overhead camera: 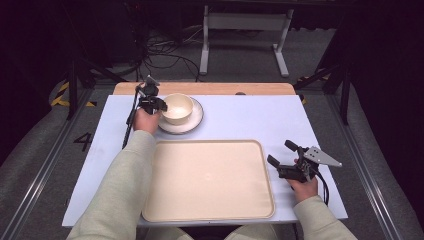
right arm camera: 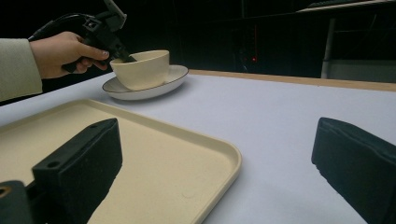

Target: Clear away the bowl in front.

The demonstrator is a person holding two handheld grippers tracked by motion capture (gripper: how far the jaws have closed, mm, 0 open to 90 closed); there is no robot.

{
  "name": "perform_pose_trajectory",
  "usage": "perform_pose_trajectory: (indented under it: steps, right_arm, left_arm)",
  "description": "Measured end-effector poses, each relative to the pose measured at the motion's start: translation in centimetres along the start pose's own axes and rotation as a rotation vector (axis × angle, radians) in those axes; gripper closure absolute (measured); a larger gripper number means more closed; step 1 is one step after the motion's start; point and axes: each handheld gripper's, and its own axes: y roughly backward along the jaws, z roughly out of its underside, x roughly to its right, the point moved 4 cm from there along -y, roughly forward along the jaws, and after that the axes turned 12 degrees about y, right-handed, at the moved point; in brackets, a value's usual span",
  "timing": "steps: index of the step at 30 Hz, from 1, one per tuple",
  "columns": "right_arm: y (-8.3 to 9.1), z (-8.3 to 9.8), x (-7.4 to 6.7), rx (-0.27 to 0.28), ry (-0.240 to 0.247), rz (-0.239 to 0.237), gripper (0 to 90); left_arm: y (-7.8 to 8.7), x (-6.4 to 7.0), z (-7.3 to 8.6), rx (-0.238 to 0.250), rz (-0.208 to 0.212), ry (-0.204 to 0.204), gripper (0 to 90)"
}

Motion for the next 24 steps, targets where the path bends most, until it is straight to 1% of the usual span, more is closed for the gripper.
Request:
perform_pose_trajectory:
  steps: [3,5,6,7,8,9,12,13,14,15,16,18,20,24]
  right_arm:
    - [0.0,0.0,0.1,0.001,-0.001,-0.001,2.2]
    - [0.0,0.0,0.1,0.002,-0.001,-0.001,2.3]
    - [0.0,0.0,0.0,0.002,-0.001,-0.001,2.3]
    - [0.0,0.0,0.0,0.001,-0.001,-0.001,2.3]
    - [0.0,0.0,0.0,0.001,-0.001,-0.001,2.3]
    - [0.0,0.0,0.1,0.001,-0.001,-0.001,2.4]
    - [0.0,0.0,0.1,0.001,-0.002,-0.001,2.5]
    - [0.0,0.0,0.1,0.002,-0.002,-0.001,2.4]
    - [0.0,0.0,0.1,0.002,-0.002,-0.001,2.5]
    - [0.0,0.0,0.1,0.002,-0.002,-0.001,2.5]
    - [0.0,0.0,0.1,0.002,-0.001,-0.002,2.5]
    - [0.0,0.0,0.1,0.002,-0.002,-0.002,2.5]
    - [0.0,0.0,0.1,0.001,-0.003,-0.002,2.6]
    - [0.0,0.0,0.0,0.001,-0.001,-0.003,2.6]
  left_arm:
    - [0.0,0.0,0.0,0.009,-0.010,-0.012,83.0]
    - [0.1,0.1,0.0,0.007,-0.015,-0.026,83.1]
    - [0.2,0.1,0.0,0.008,-0.014,-0.024,83.1]
    - [0.2,0.3,0.0,0.018,-0.003,-0.009,83.0]
    - [0.3,0.3,-0.1,0.026,0.002,-0.005,82.9]
    - [0.5,0.4,-0.1,0.024,0.002,0.004,82.8]
    - [0.8,0.7,-0.1,0.045,-0.015,-0.014,82.6]
    - [0.8,0.7,-0.1,0.045,-0.015,-0.014,82.6]
    - [1.0,0.9,-0.1,0.046,-0.034,-0.028,82.6]
    - [1.0,0.9,-0.1,0.046,-0.034,-0.028,82.6]
    - [1.1,1.1,-0.1,0.051,-0.038,-0.036,82.5]
    - [1.3,1.1,-0.1,0.052,-0.036,-0.040,82.5]
    - [1.7,1.3,-0.2,0.048,-0.015,-0.039,82.5]
    - [2.3,1.5,-0.3,0.052,-0.010,-0.045,82.5]
